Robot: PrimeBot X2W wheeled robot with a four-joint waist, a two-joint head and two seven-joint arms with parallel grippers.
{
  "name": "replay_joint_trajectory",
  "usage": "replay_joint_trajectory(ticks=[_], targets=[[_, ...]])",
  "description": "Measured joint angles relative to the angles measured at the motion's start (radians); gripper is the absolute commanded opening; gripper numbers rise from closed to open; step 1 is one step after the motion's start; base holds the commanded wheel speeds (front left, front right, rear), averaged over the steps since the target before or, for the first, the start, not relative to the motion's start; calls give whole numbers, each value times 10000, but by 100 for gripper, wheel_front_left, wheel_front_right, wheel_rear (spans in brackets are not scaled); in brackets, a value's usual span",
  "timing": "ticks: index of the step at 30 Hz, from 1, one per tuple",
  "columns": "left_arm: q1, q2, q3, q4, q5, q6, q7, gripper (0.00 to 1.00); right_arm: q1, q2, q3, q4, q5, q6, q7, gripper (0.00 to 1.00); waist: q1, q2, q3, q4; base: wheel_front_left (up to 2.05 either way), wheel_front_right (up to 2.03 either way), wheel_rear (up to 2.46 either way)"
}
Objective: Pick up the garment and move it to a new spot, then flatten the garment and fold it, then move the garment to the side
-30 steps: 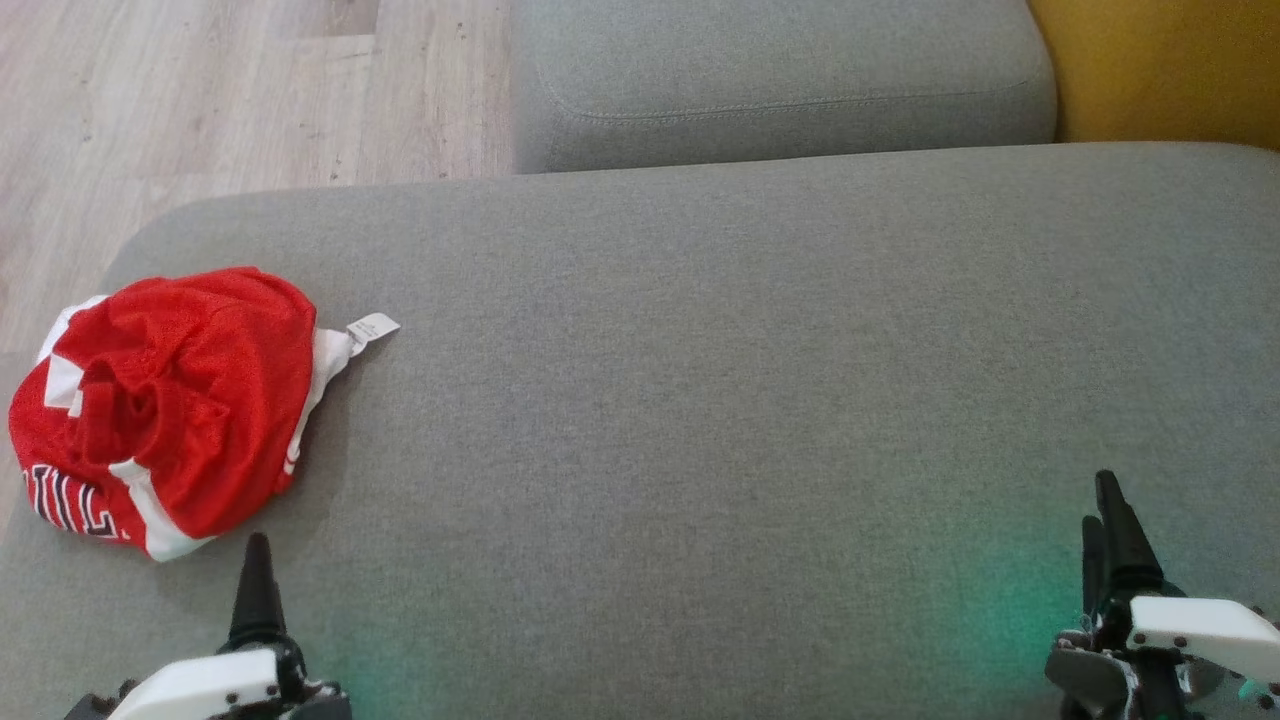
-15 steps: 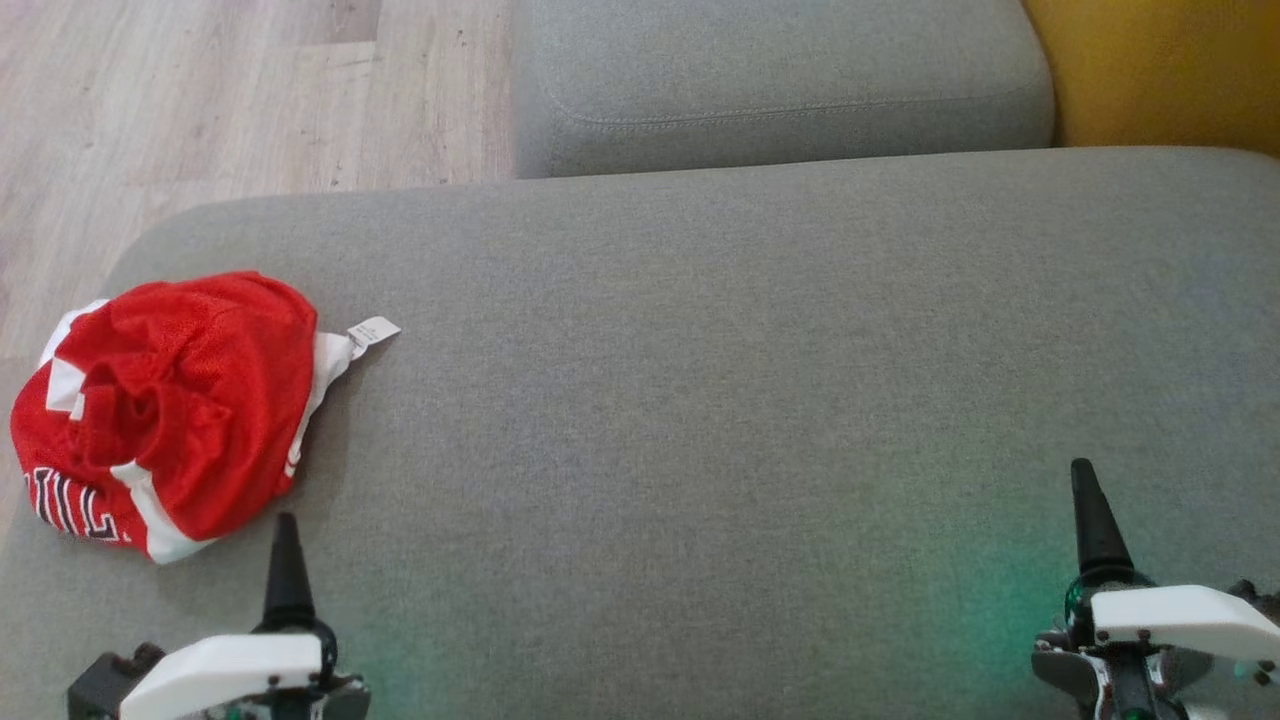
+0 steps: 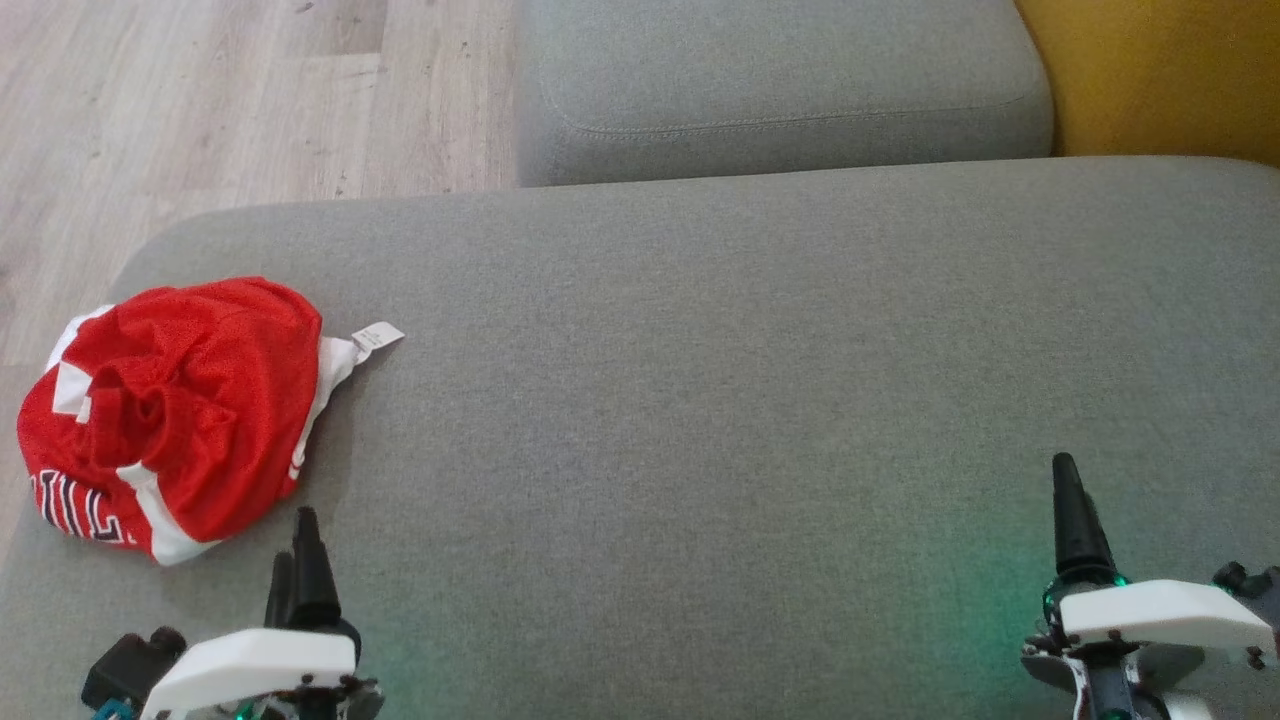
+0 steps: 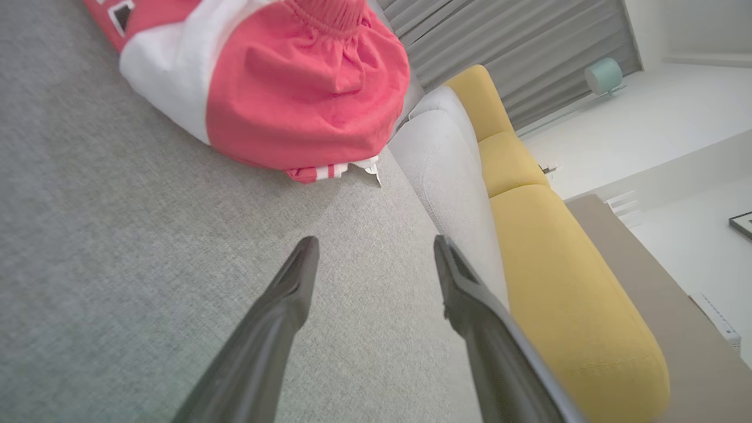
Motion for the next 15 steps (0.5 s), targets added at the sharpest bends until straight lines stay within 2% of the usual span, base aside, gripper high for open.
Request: replay_joint_trajectory(ticks=[15], targets=[[-1, 0, -336, 140, 1820, 171, -416, 100, 3, -4, 337, -38, -1902, 0, -433, 100, 0, 0, -97, -8, 0, 0, 0]])
